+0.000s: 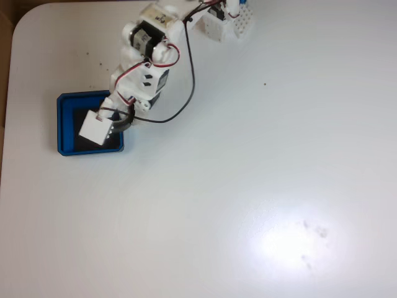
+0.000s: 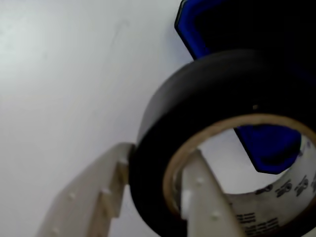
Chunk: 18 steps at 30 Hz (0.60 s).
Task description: Pick the black tape roll and drop it in the blue box
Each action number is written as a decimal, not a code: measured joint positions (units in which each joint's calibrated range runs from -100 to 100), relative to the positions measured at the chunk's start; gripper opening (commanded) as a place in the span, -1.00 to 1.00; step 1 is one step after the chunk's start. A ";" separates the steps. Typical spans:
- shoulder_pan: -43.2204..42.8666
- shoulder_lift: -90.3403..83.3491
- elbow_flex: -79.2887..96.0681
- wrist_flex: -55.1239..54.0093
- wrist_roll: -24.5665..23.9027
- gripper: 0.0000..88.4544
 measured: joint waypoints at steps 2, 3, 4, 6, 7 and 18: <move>2.57 3.13 -3.95 1.56 0.00 -0.99; 3.76 4.66 -5.56 2.30 0.00 -0.99; 4.95 6.18 -7.26 2.87 0.00 -0.99; 7.22 9.06 -10.94 3.45 0.00 -0.99; 8.11 10.25 -12.56 3.53 0.00 -0.99; 10.29 20.24 -22.42 3.61 0.00 -0.99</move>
